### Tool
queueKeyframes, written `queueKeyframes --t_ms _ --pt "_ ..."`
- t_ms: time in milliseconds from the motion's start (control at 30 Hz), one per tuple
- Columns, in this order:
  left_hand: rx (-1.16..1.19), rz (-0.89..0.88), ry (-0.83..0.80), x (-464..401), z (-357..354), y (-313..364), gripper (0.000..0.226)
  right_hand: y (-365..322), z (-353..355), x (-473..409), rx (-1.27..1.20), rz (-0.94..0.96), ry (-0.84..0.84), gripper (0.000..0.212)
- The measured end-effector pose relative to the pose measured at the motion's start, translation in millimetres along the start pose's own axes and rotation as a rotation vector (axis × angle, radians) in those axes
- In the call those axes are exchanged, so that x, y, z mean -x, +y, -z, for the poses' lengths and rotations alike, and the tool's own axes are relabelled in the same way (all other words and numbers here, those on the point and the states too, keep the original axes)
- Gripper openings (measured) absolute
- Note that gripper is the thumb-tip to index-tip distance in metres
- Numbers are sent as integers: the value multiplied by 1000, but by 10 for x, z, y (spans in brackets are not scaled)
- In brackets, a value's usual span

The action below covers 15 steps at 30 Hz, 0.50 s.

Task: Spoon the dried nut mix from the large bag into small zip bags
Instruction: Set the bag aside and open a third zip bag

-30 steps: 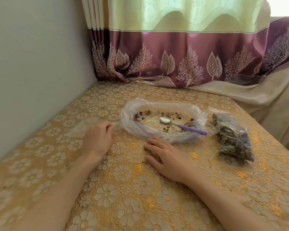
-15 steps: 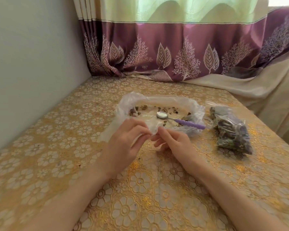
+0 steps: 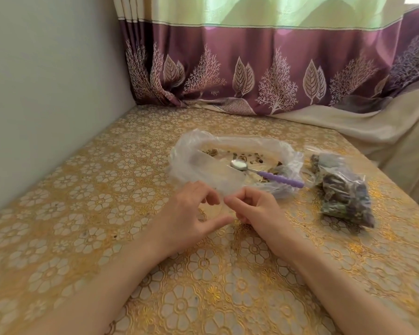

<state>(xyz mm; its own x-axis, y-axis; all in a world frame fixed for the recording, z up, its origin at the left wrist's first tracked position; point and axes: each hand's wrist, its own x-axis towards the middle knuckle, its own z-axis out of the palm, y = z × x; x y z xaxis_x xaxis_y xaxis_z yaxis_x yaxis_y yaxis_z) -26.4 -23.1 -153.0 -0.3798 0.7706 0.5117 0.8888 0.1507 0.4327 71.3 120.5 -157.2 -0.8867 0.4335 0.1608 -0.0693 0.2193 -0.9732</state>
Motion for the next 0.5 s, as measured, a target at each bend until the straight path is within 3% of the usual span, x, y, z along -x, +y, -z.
queueKeyframes --t_ms 333,500 --pt "178 73 -80 -31 12 -2 9 -36 1 30 45 80 -132 16" --pt "212 68 -222 -23 60 10 11 -52 -55 67 2 137 -179 15"
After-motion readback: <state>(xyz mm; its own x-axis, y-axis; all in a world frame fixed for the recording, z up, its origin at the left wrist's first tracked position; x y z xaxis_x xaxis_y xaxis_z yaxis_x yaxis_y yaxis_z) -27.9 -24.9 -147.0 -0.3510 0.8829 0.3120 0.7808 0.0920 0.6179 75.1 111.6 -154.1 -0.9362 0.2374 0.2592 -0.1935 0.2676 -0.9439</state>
